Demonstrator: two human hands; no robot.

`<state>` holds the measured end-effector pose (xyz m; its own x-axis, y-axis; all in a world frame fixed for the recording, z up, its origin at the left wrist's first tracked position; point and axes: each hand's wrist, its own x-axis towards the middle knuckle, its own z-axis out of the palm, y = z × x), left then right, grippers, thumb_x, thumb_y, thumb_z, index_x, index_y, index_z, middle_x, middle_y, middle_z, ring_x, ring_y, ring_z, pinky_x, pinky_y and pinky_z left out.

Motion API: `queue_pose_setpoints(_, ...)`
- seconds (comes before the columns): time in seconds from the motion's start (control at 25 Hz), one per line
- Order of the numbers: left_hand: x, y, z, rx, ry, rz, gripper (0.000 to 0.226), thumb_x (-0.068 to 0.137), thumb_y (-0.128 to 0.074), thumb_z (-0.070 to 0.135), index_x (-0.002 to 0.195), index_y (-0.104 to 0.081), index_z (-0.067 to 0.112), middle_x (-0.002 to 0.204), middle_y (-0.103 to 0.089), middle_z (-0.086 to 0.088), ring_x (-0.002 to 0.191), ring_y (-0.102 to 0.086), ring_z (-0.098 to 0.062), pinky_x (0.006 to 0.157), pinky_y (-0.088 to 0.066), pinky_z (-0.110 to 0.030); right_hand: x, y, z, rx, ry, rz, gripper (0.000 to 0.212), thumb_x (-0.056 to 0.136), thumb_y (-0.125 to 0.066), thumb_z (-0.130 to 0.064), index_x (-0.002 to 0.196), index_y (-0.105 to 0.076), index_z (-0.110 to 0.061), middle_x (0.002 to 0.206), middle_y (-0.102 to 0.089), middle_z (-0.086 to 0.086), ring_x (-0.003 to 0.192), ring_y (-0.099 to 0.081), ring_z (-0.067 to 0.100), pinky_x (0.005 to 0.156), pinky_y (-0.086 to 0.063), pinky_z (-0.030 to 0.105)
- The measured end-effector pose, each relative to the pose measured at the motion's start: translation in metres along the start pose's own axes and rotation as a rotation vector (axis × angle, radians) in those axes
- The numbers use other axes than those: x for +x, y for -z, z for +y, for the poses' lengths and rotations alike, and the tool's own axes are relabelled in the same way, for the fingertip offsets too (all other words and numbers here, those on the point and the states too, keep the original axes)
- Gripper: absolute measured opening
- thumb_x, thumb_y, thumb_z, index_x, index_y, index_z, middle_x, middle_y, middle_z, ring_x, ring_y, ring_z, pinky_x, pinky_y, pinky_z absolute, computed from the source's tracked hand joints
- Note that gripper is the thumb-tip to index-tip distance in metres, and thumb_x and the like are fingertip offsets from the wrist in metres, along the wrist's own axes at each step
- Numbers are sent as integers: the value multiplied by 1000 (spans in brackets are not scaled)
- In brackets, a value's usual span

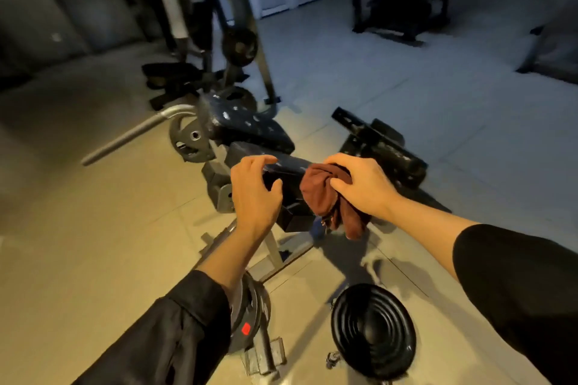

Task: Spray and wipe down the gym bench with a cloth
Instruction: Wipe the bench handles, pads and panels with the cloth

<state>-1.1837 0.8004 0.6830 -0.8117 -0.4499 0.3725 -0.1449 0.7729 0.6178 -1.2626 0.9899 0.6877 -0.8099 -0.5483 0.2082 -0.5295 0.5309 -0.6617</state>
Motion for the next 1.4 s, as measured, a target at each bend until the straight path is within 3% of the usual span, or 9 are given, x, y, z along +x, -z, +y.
queue_pose_setpoints(0.28,-64,-21,31,125,352,63,37,84,-71,17,119,-57,19,127,-53,-1,124,-40,-19,99,-28,-24,1,17,42,-63,169,-169,19,92,-59,-23,111,-61,-21,108,-58,3,94,-57,21,82,-46,29)
queue_pose_setpoints(0.44,-72,-21,27,146,388,108,37,82,-74,18,116,-58,20,126,-54,2,124,-41,-17,99,-29,-25,6,-2,39,-13,191,-251,17,94,-56,-22,111,-58,-20,105,-61,3,95,-60,22,78,-46,29)
queue_pose_setpoints(0.56,-64,-29,19,108,377,120,46,79,-75,17,120,-55,19,126,-52,0,122,-42,-18,98,-28,-25,11,-19,31,-6,203,-281,35,98,-52,-22,133,-47,-24,115,-59,5,101,-59,24,85,-54,37)
queue_pose_setpoints(0.64,-60,-36,10,90,357,94,55,76,-78,22,124,-52,19,127,-51,0,121,-42,-18,99,-29,-27,15,-32,23,-58,261,-308,41,100,-49,-21,140,-44,-27,119,-52,6,104,-55,22,89,-50,32)
queue_pose_setpoints(0.8,-57,-49,-5,133,306,116,56,75,-78,26,124,-51,19,126,-52,-2,121,-43,-20,104,-33,-35,28,-51,11,-21,466,-249,37,95,-58,-22,131,-55,-17,126,-49,7,108,-53,19,91,-54,29)
queue_pose_setpoints(1.04,-56,-72,-15,374,296,237,62,75,-65,55,121,-53,16,122,-56,-6,118,-45,-24,110,-29,-47,83,-75,39,-370,1159,-41,31,86,-68,-17,113,-66,-4,108,-61,20,93,-59,30,76,-53,34)
queue_pose_setpoints(1.2,-53,-97,-1,581,412,225,83,71,-47,77,127,-54,16,132,-52,-7,133,-34,-30,119,-6,-52,114,-66,94,-374,1333,-123,22,79,-71,-13,98,-69,-2,93,-62,17,76,-57,29,62,-51,36)
queue_pose_setpoints(1.28,-43,-112,13,631,523,201,88,72,-52,76,137,-45,18,144,-42,-7,142,-20,-30,117,5,-51,126,-60,102,-298,1370,-249,22,78,-76,-13,97,-68,-5,93,-61,14,75,-55,26,61,-51,35)
queue_pose_setpoints(1.4,-36,-134,31,580,673,228,93,72,-73,54,146,-28,19,154,-26,-7,147,-8,-28,119,0,-56,139,-64,69,-127,1478,-224,22,90,-64,-18,107,-66,-6,99,-62,15,80,-56,24,68,-51,32)
